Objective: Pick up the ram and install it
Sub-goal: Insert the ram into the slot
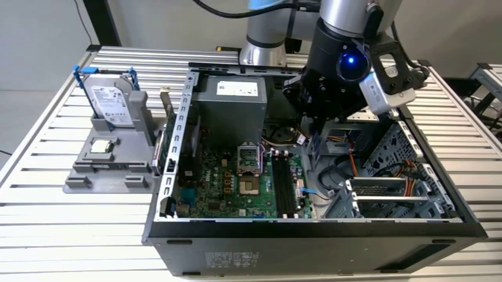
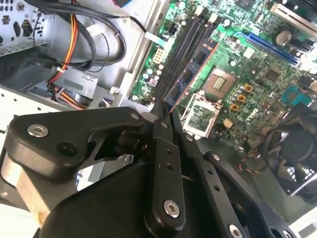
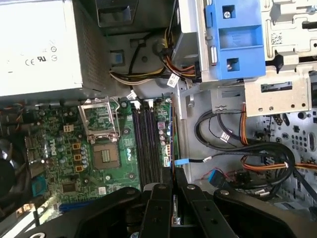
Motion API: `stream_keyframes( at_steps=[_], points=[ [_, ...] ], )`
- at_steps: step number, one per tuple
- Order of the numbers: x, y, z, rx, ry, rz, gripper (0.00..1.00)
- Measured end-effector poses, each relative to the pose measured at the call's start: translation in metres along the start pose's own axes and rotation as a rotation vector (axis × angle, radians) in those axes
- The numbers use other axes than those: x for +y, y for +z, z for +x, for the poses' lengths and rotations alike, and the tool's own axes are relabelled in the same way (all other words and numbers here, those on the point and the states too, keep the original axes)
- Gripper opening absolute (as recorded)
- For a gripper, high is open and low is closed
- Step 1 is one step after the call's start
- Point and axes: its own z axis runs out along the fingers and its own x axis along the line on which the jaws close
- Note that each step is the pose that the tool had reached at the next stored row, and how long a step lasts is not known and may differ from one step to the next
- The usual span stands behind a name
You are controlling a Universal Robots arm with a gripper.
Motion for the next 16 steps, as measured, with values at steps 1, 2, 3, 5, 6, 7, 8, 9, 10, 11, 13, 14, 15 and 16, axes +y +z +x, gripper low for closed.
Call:
stream_keyframes(
  at_steps=[1, 2, 3, 5, 6, 7, 8, 9, 10, 11, 13, 14, 15, 16],
  points=[
    [-0.0001, 0.0018, 0.0001, 0.0003, -0.01, -0.0004, 0.0],
    [-0.0001, 0.0037, 0.0002, 0.0005, -0.02, -0.0007, 0.0],
    [-0.0002, 0.0055, 0.0005, 0.0006, -0.023, -0.0008, 0.0],
    [-0.0005, 0.009, 0.0023, 0.0006, -0.023, -0.0007, 0.0],
    [-0.0006, 0.0108, 0.0031, 0.0006, -0.023, -0.0007, 0.0],
    [-0.0008, 0.0127, 0.0041, 0.0006, -0.023, -0.0008, 0.0],
    [-0.001, 0.0144, 0.0054, 0.0006, -0.023, -0.0008, 0.0],
    [-0.0013, 0.0163, 0.0076, 0.0006, -0.023, -0.0008, 0.0],
    [-0.0016, 0.0178, 0.0095, 0.0006, -0.023, -0.0007, 0.0],
    [-0.0018, 0.0197, 0.0113, 0.0006, -0.023, -0.0008, 0.0],
    [-0.0021, 0.0233, 0.0132, 0.0006, -0.023, -0.0008, 0.0],
    [-0.0022, 0.025, 0.0133, 0.0006, -0.023, -0.0009, 0.0],
    [-0.0022, 0.0268, 0.0134, 0.0005, -0.023, -0.0008, 0.0],
    [-0.0023, 0.0286, 0.0134, 0.0006, -0.023, -0.0008, 0.0]
  ],
)
